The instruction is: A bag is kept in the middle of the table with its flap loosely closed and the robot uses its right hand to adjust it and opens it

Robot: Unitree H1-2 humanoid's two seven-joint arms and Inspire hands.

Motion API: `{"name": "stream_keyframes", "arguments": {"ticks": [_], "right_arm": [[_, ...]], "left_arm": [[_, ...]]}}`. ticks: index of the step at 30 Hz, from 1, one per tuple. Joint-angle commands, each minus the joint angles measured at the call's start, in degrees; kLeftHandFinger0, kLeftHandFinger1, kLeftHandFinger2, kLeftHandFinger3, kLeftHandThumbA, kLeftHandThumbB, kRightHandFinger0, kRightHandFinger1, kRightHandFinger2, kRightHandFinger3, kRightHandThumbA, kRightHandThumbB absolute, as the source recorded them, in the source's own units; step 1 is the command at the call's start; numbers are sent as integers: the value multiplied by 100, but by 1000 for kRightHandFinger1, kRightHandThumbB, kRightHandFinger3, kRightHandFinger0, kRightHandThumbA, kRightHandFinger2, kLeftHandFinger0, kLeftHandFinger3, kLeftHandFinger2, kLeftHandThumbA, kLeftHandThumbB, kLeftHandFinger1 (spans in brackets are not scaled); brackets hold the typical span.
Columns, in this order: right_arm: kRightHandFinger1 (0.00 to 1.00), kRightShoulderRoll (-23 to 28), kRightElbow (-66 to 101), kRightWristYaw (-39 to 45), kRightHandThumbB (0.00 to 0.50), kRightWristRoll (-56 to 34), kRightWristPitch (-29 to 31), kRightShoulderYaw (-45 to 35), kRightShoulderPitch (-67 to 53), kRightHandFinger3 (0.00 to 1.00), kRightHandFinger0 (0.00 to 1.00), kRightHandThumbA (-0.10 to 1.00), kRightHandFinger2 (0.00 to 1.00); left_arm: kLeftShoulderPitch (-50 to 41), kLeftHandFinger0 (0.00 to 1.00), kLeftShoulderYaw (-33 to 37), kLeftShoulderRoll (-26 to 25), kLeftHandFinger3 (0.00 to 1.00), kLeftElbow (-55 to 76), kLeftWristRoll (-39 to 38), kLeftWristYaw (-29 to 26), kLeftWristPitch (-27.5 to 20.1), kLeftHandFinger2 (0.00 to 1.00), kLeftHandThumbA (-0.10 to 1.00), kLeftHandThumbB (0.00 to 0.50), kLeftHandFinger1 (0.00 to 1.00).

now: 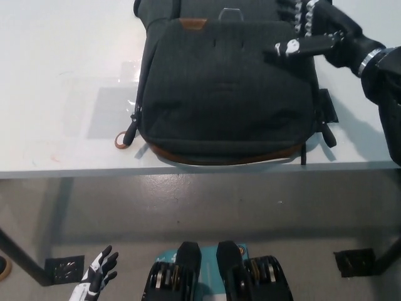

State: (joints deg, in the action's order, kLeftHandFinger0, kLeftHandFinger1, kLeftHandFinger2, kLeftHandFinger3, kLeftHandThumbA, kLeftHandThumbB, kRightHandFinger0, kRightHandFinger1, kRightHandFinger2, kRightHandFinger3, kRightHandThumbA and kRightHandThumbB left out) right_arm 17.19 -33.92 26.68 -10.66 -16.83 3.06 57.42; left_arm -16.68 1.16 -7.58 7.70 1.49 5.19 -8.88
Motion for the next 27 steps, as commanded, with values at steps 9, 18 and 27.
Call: {"name": "stream_keyframes", "arguments": {"ticks": [9, 18, 27], "right_arm": [[705, 375, -46, 1396, 410, -194, -445, 424, 542, 1000, 422, 1000, 857], [401, -132, 488, 40, 49, 203, -247, 22, 261, 779, 0, -100, 655], [476, -219, 1061, -595, 41, 649, -337, -40, 60, 831, 54, -100, 739]], "left_arm": [[75, 1000, 3, -77, 1000, 63, -70, 78, -145, 1000, 1000, 66, 1000], [174, 1000, -14, -76, 1000, 139, -185, 112, -53, 1000, 1000, 56, 1000], [181, 1000, 11, -125, 1000, 102, -125, 146, -120, 1000, 1000, 36, 1000]]}}
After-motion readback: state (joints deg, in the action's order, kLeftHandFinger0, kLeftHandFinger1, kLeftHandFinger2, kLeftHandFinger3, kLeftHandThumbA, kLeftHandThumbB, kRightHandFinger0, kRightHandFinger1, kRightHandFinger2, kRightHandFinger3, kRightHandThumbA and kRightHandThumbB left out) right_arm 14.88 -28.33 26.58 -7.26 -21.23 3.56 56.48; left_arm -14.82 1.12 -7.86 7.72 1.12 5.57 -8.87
